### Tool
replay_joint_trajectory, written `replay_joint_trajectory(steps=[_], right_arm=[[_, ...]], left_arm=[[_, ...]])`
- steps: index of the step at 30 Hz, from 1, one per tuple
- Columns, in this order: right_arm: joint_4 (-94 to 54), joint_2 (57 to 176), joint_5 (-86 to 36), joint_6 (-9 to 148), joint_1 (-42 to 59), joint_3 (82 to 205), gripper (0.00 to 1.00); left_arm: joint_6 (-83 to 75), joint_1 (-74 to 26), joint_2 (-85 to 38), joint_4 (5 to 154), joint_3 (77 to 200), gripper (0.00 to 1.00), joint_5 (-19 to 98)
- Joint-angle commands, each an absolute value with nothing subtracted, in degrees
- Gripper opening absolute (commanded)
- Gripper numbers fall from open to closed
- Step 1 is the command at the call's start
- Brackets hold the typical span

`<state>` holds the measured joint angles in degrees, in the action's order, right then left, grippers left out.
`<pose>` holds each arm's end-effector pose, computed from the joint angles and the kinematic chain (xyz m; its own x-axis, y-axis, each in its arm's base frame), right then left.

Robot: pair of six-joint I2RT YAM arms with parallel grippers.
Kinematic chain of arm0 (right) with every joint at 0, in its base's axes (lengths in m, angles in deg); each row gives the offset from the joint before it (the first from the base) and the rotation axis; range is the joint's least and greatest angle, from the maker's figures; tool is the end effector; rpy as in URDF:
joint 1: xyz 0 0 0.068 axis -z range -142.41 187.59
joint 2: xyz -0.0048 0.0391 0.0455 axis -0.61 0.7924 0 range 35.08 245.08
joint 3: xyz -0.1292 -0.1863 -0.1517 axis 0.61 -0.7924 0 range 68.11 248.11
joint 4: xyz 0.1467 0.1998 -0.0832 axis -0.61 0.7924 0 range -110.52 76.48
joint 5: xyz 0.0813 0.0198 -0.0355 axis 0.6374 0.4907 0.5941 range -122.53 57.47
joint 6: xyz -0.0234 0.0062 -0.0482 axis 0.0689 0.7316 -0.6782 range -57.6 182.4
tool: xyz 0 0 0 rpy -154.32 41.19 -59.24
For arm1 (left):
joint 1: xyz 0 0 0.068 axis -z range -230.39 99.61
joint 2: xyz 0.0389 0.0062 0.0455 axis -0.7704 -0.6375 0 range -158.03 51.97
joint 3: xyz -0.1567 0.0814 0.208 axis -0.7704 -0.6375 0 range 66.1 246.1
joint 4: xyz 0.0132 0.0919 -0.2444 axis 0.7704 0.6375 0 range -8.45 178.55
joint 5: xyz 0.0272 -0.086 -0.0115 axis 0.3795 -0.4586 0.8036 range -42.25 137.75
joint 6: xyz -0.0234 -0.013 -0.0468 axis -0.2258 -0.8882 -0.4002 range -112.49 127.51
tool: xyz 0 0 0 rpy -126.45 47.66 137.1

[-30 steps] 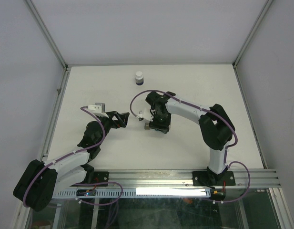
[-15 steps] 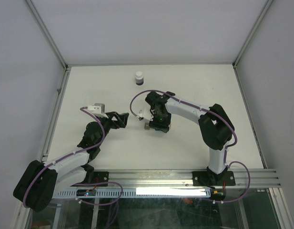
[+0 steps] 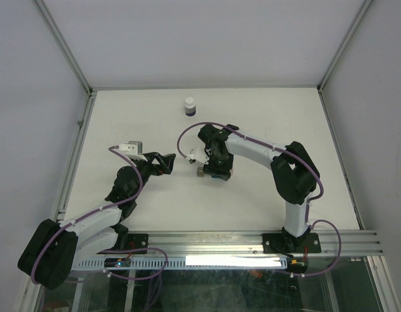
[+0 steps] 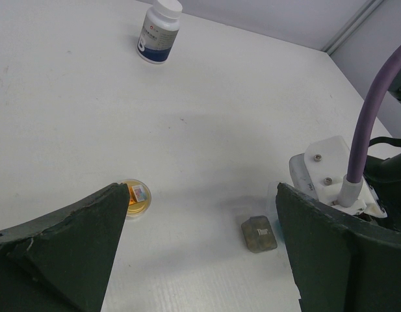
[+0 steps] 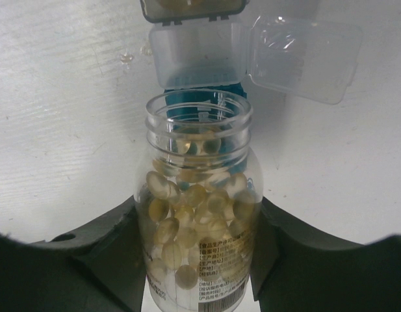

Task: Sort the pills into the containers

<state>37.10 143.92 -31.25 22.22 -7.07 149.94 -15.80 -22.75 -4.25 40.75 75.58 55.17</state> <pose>0.2562 0.2544 0.1964 -0.0866 -0.9925 -0.0858 -0.9949 0.0906 -0.0433 0.1736 -0.0857 0.1843 -0.2213 -0.3269 -0.9188 0.2818 0.8805 -0.3812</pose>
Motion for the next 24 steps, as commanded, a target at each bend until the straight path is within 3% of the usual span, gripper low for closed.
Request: replay_joint_trajectory(steps=[1,3,6,13,15,17,20,22,24], right_arm=[[40.1,143.4,-28.9,23.0,-7.5,153.0,0.00],[34.1,141.7,-34.5,21.7,-7.7,149.2,0.00],[38.4,141.8,-29.8,22.8,-7.9,151.3,0.00],[35.8,142.0,-34.4,22.3,-8.1,149.8,0.00],[40.4,143.1,-28.8,23.5,-8.3,153.6,0.00],[33.7,141.0,-34.3,21.8,-8.6,148.9,0.00],[40.0,143.1,-29.4,23.1,-7.9,152.8,0.00],[33.6,140.8,-34.2,21.6,-8.3,148.7,0.00],[39.7,143.1,-31.0,23.1,-8.0,153.2,0.00]], left_arm=[[-16.3,-23.4,-3.3,36.8,75.0,0.99,55.1],[-16.4,-23.4,-3.2,36.6,75.0,0.99,55.3],[-16.4,-23.5,-3.3,36.7,75.1,0.99,55.0],[-16.4,-23.5,-3.6,36.8,75.2,0.99,55.1],[-16.4,-23.5,-3.5,36.9,75.2,0.99,55.0],[-16.4,-23.5,-3.4,36.6,75.0,0.99,55.2],[-16.4,-23.6,-3.4,36.8,75.2,0.99,54.9],[-16.5,-23.6,-3.4,36.6,75.1,0.99,55.2],[-16.4,-23.6,-3.7,36.8,75.3,0.99,55.0]])
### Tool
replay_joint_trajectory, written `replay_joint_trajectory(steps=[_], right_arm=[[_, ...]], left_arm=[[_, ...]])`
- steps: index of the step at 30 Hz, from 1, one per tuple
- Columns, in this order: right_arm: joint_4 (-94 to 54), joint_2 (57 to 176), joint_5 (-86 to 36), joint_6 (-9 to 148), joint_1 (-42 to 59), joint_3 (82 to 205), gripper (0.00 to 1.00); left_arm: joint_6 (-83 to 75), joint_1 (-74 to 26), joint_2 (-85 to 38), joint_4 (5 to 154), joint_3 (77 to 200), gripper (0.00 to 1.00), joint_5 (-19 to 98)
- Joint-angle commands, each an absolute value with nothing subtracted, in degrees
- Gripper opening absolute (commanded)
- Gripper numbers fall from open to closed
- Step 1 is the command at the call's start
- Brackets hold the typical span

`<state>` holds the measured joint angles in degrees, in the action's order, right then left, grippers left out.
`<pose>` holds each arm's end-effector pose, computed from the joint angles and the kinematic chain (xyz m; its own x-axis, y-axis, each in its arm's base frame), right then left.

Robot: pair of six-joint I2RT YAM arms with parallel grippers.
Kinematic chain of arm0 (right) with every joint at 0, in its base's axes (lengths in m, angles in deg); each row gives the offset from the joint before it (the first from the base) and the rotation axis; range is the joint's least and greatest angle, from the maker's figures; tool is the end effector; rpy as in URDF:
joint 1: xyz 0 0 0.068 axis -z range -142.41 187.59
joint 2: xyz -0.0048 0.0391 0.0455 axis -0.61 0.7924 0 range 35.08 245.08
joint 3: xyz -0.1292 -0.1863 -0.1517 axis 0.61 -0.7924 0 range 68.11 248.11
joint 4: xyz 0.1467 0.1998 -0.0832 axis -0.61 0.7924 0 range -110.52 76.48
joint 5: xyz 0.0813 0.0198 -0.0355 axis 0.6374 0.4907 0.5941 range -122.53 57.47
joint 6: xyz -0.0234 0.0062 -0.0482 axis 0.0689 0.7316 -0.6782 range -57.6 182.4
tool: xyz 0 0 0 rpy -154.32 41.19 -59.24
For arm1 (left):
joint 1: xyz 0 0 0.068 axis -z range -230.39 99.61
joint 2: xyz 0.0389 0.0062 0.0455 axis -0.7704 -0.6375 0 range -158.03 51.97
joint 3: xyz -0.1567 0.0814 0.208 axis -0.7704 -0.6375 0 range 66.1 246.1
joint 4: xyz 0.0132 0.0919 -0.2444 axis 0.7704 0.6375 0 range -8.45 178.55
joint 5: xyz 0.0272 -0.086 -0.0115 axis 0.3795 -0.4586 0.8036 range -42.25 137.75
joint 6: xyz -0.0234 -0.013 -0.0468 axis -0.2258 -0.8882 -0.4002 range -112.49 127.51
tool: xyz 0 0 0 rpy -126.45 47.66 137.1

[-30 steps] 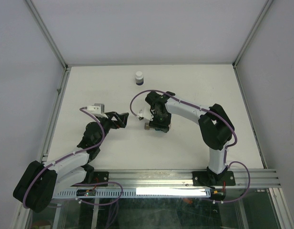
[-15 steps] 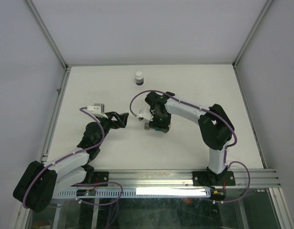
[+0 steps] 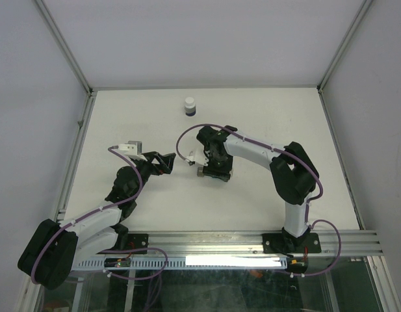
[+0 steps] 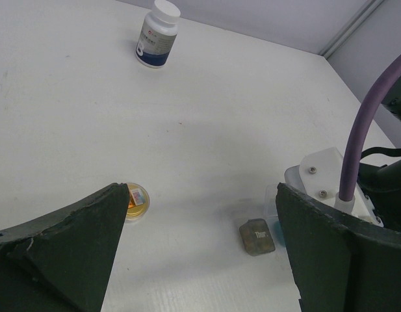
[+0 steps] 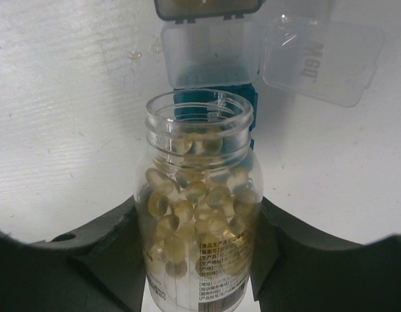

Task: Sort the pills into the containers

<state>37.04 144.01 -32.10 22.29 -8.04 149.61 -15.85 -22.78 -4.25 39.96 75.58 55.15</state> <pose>0.2517 0.2578 0.1944 -0.0719 -0.9948 -0.0716 -0.9959 0.0756 -0.0505 0.1737 -0.0857 0.1858 -0.2103 -0.3336 -0.9190 0.2861 0.8778 -0.3842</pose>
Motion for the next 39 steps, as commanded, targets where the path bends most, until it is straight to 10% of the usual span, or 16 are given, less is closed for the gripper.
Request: replay_joint_trajectory(steps=[1,39], right_arm=[[39.8,142.8,-29.7,23.2,-8.2,153.0,0.00],[37.0,141.6,-32.0,23.3,-7.6,151.0,0.00]], left_arm=[[-16.4,-23.6,-3.6,36.8,75.3,0.99,54.9],[-16.6,-23.9,-3.2,36.4,74.8,0.99,54.8]])
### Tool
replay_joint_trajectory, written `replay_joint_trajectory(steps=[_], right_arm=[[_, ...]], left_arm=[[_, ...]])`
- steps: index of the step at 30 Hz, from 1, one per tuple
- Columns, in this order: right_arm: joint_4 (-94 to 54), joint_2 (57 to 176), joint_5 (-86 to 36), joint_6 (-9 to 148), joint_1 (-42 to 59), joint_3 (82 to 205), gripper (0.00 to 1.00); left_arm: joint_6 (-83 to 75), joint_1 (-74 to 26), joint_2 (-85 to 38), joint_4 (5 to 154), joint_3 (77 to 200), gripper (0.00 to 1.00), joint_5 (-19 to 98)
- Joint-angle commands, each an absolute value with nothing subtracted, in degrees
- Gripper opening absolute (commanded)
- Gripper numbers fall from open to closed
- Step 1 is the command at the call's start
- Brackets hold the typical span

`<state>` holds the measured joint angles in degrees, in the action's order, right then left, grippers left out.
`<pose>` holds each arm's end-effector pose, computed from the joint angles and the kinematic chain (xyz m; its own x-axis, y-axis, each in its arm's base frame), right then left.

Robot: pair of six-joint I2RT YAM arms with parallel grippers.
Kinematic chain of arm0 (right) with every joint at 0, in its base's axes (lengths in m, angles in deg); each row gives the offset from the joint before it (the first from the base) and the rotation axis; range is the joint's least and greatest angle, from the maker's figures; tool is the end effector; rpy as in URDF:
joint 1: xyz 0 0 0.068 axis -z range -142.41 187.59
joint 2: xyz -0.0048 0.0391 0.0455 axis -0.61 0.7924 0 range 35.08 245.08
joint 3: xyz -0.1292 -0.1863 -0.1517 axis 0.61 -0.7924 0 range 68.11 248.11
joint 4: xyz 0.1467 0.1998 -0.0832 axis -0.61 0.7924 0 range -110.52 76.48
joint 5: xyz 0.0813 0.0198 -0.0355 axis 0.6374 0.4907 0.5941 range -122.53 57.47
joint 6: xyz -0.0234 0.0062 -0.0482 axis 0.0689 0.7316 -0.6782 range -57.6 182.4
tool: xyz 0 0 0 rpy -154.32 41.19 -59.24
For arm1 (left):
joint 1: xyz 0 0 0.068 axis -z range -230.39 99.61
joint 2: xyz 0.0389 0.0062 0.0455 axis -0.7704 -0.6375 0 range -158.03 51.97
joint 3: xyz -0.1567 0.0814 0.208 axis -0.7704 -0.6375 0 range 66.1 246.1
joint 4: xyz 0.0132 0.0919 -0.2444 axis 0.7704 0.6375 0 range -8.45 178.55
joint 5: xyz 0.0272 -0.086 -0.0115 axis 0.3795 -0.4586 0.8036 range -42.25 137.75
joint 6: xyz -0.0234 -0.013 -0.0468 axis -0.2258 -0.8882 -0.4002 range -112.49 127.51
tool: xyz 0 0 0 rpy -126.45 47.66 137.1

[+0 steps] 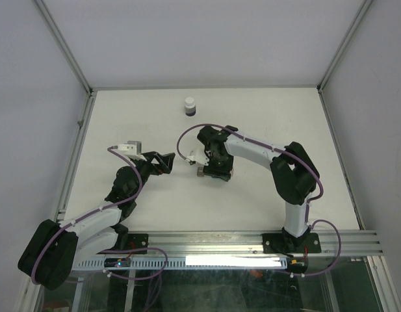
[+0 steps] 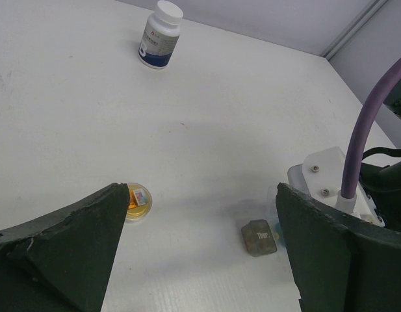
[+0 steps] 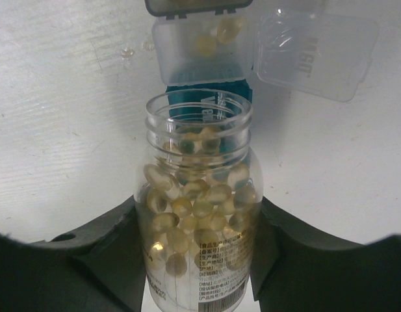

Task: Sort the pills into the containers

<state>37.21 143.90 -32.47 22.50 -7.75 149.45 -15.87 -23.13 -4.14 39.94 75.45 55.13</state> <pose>0.2525 0.2557 0.1943 -0.0810 -0.9946 -0.0647 -0.9950 0.0845 -0.0527 0.1738 -0.0845 0.1854 -0.2084 -0.3352 -0.9188 0.2810 0.8793 -0.3845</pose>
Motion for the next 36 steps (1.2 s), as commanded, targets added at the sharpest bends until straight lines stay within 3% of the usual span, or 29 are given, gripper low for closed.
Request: replay_joint_trajectory(steps=[1,8,13,17,22,29,36], right_arm=[[36.9,141.5,-31.7,23.3,-7.7,150.8,0.00],[33.4,136.7,-23.2,24.4,-5.7,149.0,0.00],[26.5,128.9,-7.3,25.1,1.5,142.6,0.00],[20.6,121.0,12.5,27.1,9.4,137.2,0.00],[4.4,108.7,27.6,35.0,16.4,128.8,0.00],[-18.4,97.7,30.3,50.2,17.2,121.8,0.00],[-24.9,92.5,32.7,52.6,22.8,113.1,0.00]], left_arm=[[-16.5,-23.8,-3.2,36.4,74.8,0.99,54.9],[-16.7,-23.9,-3.4,36.5,74.9,0.99,54.7],[-16.9,-24.3,-3.6,39.7,77.0,0.99,53.3],[-19.8,-24.4,-4.2,48.2,81.3,0.99,50.1],[-24.2,-24.4,-7.1,56.7,86.0,0.99,47.3],[-25.0,-24.4,-14.9,73.8,97.0,0.99,46.8],[-21.3,-23.7,-21.0,88.7,106.3,0.82,54.3]])
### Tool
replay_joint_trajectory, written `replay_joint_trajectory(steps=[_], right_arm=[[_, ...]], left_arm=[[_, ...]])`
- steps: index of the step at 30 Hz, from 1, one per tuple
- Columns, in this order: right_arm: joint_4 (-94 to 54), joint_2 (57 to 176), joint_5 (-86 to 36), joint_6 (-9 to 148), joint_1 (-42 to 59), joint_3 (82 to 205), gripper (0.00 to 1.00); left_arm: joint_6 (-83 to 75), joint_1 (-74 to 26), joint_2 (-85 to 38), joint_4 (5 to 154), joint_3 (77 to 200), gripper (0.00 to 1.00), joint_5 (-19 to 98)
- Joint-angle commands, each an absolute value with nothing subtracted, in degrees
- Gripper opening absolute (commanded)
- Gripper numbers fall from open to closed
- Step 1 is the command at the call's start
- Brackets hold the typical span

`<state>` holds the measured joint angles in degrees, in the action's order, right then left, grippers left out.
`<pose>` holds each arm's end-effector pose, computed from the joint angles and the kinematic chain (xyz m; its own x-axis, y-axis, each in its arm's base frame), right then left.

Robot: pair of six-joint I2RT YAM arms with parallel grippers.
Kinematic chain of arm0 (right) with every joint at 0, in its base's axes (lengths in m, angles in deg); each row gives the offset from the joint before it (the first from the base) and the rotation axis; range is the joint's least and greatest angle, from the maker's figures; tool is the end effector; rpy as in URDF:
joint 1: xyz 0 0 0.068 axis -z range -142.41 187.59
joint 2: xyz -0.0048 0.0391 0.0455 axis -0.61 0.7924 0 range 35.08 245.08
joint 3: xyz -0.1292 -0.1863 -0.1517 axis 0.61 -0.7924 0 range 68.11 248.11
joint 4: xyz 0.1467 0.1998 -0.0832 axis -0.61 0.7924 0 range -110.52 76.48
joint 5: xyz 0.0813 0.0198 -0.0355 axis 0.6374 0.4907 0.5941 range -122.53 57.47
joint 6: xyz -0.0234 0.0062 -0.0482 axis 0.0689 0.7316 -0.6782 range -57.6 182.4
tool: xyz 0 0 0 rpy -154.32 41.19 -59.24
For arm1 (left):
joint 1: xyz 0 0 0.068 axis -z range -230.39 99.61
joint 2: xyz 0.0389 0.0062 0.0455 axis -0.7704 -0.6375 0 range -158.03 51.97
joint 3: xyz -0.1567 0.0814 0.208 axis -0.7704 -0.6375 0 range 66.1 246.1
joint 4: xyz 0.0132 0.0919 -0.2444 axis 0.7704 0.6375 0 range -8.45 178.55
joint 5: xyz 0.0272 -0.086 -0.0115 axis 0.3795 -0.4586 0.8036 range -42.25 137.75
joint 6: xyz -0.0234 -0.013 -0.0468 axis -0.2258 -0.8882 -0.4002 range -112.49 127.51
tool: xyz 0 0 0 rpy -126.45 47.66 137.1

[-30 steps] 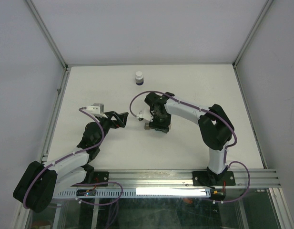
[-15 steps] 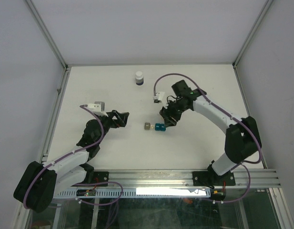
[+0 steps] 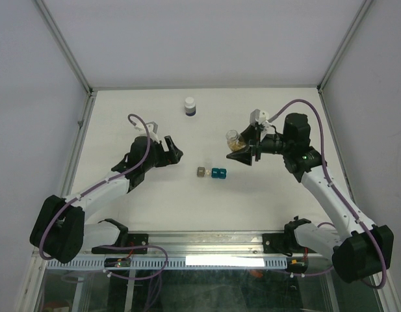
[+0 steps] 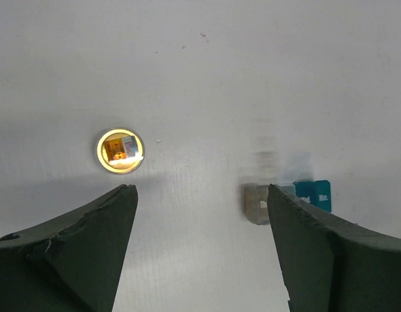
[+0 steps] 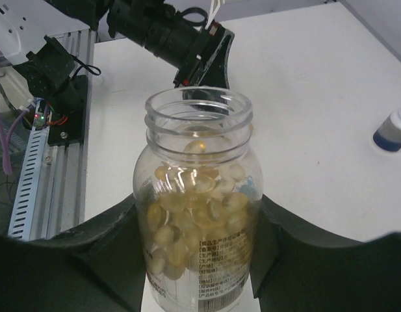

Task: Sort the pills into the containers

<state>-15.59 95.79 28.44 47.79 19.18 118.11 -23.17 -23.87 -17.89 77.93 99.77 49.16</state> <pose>0.2090 0.1024 0.3325 -0.0073 -0.1315 -0.9913 -0.9859 0.1667 -0.0148 0.2282 -0.1129 0.2061 -0.6326 -0.2542 -0.7315 0.1223 0.8999 -0.4185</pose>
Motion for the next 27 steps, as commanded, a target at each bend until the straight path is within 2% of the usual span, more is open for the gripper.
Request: replay_joint_trajectory(steps=[1,5,15,21,27], right_arm=[[-26.2,91.6,34.5,53.6,23.7,111.7,0.00],[-29.1,89.9,36.6,57.0,24.9,110.2,0.00],[-26.9,91.3,37.3,56.9,25.0,111.2,0.00],[-26.9,91.7,37.9,56.7,25.0,111.1,0.00],[-26.9,92.0,38.3,56.7,25.0,111.1,0.00]], left_arm=[[-20.8,-23.2,-22.3,90.9,108.6,0.81,56.3],[-18.9,-22.0,-27.8,97.0,113.4,0.80,62.1],[-14.3,-22.0,-41.4,101.7,122.3,0.65,61.3],[-13.4,-22.0,-45.4,102.9,125.8,0.56,61.7],[-13.1,-22.0,-48.2,105.3,128.1,0.52,63.2]])
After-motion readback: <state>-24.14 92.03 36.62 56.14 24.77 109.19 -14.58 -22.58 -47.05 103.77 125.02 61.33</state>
